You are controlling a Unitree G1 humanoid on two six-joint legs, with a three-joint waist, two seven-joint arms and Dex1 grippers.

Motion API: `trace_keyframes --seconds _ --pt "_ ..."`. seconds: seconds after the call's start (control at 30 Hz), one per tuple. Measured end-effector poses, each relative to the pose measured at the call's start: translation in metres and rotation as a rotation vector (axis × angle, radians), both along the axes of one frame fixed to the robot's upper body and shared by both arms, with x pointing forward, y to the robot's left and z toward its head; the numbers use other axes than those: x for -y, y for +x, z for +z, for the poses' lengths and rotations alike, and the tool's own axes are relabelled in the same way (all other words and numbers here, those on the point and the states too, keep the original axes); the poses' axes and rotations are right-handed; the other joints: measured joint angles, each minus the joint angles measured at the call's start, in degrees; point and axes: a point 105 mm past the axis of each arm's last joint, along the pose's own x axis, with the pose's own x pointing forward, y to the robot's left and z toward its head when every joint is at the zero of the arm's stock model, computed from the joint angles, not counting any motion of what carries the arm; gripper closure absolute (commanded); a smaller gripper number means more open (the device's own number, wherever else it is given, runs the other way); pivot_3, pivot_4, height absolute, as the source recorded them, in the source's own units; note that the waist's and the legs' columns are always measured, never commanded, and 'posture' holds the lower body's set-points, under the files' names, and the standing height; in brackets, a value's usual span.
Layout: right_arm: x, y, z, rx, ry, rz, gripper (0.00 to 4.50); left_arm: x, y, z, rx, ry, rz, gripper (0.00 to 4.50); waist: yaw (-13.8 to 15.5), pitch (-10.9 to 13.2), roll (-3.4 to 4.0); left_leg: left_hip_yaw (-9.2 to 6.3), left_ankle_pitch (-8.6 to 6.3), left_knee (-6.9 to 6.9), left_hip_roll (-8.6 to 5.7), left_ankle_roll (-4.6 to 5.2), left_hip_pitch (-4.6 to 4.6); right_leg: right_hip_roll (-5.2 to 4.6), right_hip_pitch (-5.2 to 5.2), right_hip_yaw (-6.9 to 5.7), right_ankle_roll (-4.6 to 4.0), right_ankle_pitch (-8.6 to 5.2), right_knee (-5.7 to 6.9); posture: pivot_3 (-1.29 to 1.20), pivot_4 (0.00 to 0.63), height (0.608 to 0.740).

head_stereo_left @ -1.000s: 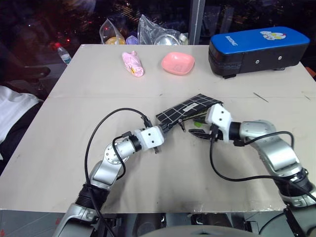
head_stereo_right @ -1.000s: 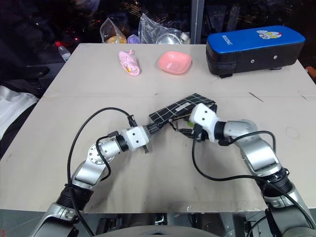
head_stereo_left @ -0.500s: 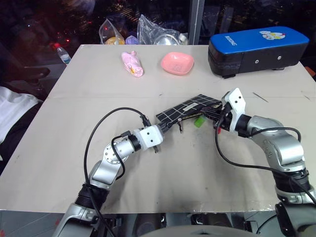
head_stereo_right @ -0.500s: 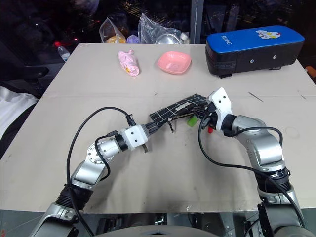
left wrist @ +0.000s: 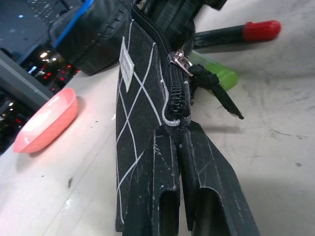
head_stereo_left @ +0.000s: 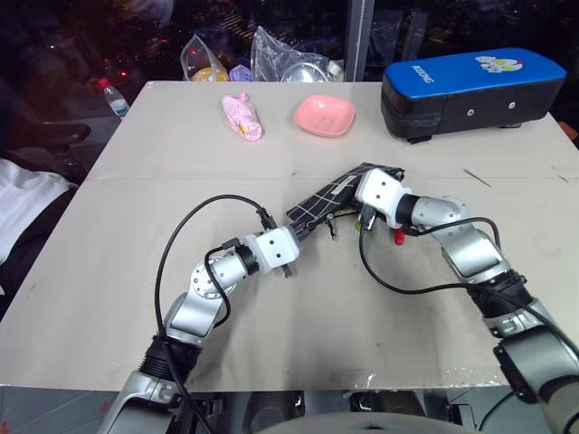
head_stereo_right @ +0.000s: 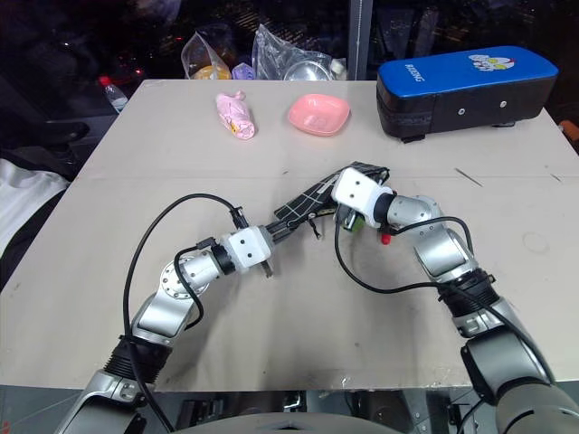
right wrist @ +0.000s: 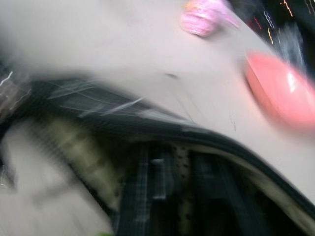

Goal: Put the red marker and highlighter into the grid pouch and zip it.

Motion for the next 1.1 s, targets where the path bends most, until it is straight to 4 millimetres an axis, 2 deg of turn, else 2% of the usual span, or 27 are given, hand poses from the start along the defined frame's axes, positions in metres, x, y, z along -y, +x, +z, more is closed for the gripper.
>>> trace_keyframes --seconds 0.07,0.1,0.13,0.17,0.33,0.43,0.5,0.63,0.73,0.8,0.83,0.87,0.9,0.93,1.03,1.1 --pt "0.001 -0.001 -0.007 0.036 -0.054 0.030 1.48 -0.003 0.004 0.004 0.002 -0.024 0.028 4.50 -0.1 0.0 -0.01 0.01 0.01 0.00 0.00 -0.01 0.00 0.00 0.00 0.01 0.00 0.00 0.01 0.00 0.150 0.740" --pt "0.003 0.000 -0.009 0.051 -0.070 0.038 0.87 -0.004 0.006 0.007 0.006 -0.032 0.035 4.50 -0.1 0.0 -0.01 0.03 0.01 0.00 0.01 -0.02 0.00 0.01 0.00 0.01 0.00 0.00 0.02 0.00 0.150 0.740" --pt "0.005 0.000 -0.009 0.069 -0.088 0.044 0.64 -0.005 0.007 0.008 0.009 -0.034 0.039 4.50 -0.1 0.0 -0.01 0.03 0.01 0.00 0.01 -0.02 0.00 0.01 0.00 0.01 0.00 0.00 0.03 0.00 0.150 0.740" --pt "0.008 0.000 -0.009 0.083 -0.099 0.045 0.04 -0.005 0.007 0.008 0.010 -0.035 0.042 4.50 -0.1 0.0 -0.01 0.04 0.01 0.00 0.02 -0.02 0.01 0.01 0.00 0.02 0.00 0.00 0.02 0.00 0.150 0.740" --pt "0.017 0.004 0.007 0.132 -0.045 -0.004 0.04 -0.007 0.008 0.009 0.014 -0.041 0.053 4.50 -0.1 0.0 -0.01 0.04 0.03 0.00 0.02 -0.05 0.01 0.01 -0.01 0.02 0.00 0.00 0.04 0.00 0.150 0.740" --pt "0.031 -0.003 0.028 0.099 0.156 -0.119 0.04 -0.011 0.010 0.011 0.020 -0.055 0.073 4.50 0.2 0.0 -0.01 0.01 0.03 -0.01 0.07 -0.05 -0.01 0.00 0.00 0.00 0.00 0.00 0.03 0.00 0.150 0.740" --pt "0.046 -0.010 0.032 0.042 0.272 -0.222 0.04 -0.014 0.011 0.013 0.025 -0.061 0.084 4.50 0.4 0.0 -0.01 0.00 0.02 0.00 0.07 -0.05 -0.01 -0.01 0.02 0.00 0.00 0.00 0.02 0.00 0.150 0.740" --pt "0.073 -0.021 0.012 -0.115 0.465 -0.448 0.04 -0.016 0.012 0.013 0.021 -0.069 0.088 4.50 0.4 0.0 -0.02 0.00 0.02 0.02 0.04 -0.04 0.02 -0.01 0.02 0.01 0.00 0.00 0.09 0.00 0.150 0.740" --pt "0.082 -0.029 -0.013 -0.243 0.570 -0.589 0.04 -0.016 0.013 0.014 0.021 -0.071 0.091 4.50 0.3 0.0 -0.02 -0.01 0.02 0.01 0.01 -0.05 0.04 0.00 0.01 0.02 -0.01 0.00 0.16 0.00 0.150 0.740" --pt "0.080 -0.033 -0.033 -0.342 0.620 -0.670 0.04 -0.017 0.015 0.013 0.017 -0.072 0.094 4.50 -0.1 0.0 -0.01 -0.01 0.02 0.01 0.01 -0.05 0.05 0.02 0.01 0.03 -0.01 0.00 0.18 0.00 0.150 0.740" --pt "0.082 -0.032 -0.034 -0.357 0.676 -0.720 0.04 -0.017 0.015 0.013 0.016 -0.073 0.095 4.50 -0.1 0.0 -0.02 -0.06 0.02 0.01 0.01 -0.05 0.04 0.03 0.00 0.01 0.00 0.00 0.18 0.00 0.150 0.740" --pt "0.081 -0.032 -0.035 -0.364 0.692 -0.734 0.43 -0.017 0.015 0.013 0.016 -0.073 0.094 4.50 -0.1 0.0 -0.02 -0.07 0.03 0.00 0.01 -0.05 0.04 0.03 0.00 0.01 -0.01 0.00 0.18 0.00 0.150 0.740" --pt "0.079 -0.032 -0.039 -0.385 0.726 -0.762 0.58 -0.016 0.015 0.013 0.016 -0.073 0.094 4.50 -0.1 0.0 -0.02 -0.07 0.03 0.00 0.01 -0.06 0.04 0.05 0.00 0.00 -0.01 0.00 0.18 0.00 0.150 0.740" --pt "0.077 -0.032 -0.042 -0.401 0.740 -0.777 0.92 -0.016 0.015 0.013 0.017 -0.073 0.093 4.50 -0.1 0.0 -0.02 -0.08 0.03 -0.01 0.01 -0.07 0.04 0.05 0.00 0.00 -0.01 0.00 0.18 0.00 0.150 0.740" --pt "0.077 -0.034 -0.060 -0.461 0.744 -0.850 2.27 -0.016 0.015 0.013 0.018 -0.074 0.092 4.50 0.0 0.0 -0.02 -0.06 0.03 0.00 0.00 -0.06 0.02 0.01 0.00 0.01 -0.01 0.00 0.15 0.00 0.150 0.740" --pt "0.081 -0.033 -0.061 -0.450 0.740 -0.871 3.32 -0.016 0.015 0.013 0.017 -0.074 0.093 4.50 0.0 0.0 -0.03 -0.06 0.03 0.01 -0.01 -0.06 0.02 -0.01 0.01 0.01 -0.01 0.00 0.15 0.00 0.150 0.740"
